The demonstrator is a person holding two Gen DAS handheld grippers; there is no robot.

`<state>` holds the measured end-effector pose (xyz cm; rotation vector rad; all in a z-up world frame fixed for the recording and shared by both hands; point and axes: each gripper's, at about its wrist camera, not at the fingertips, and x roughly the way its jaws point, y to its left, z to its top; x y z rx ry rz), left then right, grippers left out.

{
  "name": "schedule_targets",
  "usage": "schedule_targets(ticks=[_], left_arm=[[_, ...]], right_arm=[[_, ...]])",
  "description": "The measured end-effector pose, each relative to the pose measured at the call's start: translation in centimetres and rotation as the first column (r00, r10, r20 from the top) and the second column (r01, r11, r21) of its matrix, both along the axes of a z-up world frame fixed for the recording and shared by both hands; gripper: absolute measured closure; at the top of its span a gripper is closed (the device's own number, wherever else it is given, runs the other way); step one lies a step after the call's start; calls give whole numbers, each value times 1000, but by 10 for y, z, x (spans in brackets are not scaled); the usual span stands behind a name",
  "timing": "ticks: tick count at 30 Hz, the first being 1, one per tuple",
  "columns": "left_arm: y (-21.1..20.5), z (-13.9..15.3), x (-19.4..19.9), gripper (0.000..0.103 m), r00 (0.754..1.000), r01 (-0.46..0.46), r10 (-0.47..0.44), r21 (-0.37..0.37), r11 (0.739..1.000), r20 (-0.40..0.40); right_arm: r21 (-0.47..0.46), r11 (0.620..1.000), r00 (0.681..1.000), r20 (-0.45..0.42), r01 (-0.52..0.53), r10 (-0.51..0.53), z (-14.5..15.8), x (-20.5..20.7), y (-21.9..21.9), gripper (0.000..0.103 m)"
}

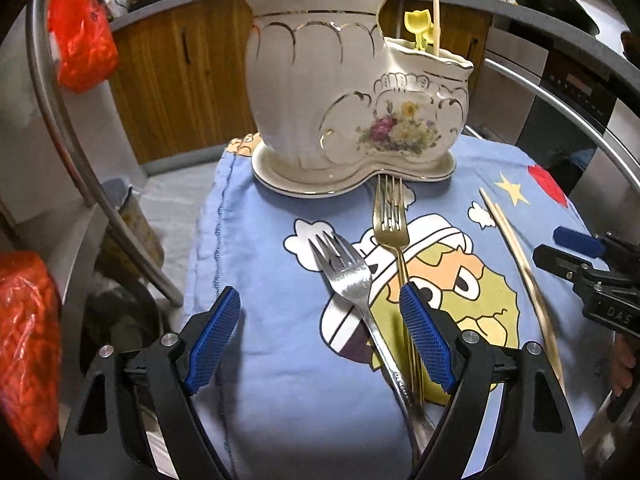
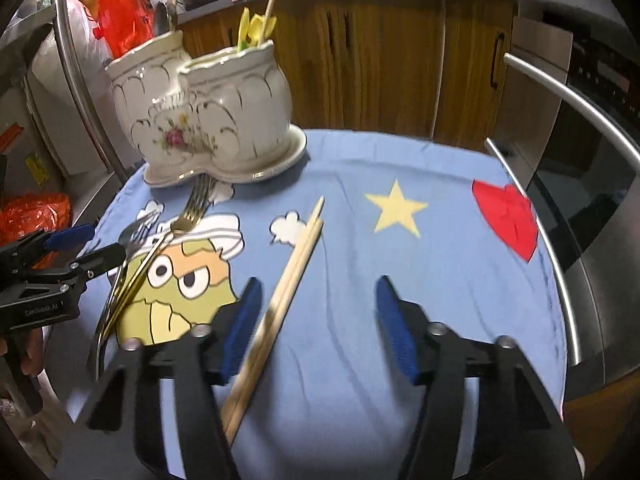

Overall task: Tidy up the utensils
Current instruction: 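Move both open tools back over the remaining utensils on the cloth, then close the left tool on a silver fork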

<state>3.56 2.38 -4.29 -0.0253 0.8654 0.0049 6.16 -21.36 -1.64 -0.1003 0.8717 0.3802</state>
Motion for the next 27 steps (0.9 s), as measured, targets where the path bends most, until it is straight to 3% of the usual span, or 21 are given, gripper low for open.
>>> schedule_targets(ticks=[11, 21, 27], left_arm=[[-3, 1, 1, 20, 1000, 13, -13, -34, 999, 5], [1, 2, -2, 21, 1000, 17, -16, -54, 998, 13], [-2, -1, 2, 38, 999, 34, -34, -64, 997, -7]], right_arm=[[8, 1000, 996, -87, -28, 29, -6, -9, 9, 81], [-14, 1000, 996, -91, -15, 14, -7, -10, 10, 85], [-44, 999, 996, -90, -2, -2, -7, -1, 17, 85]])
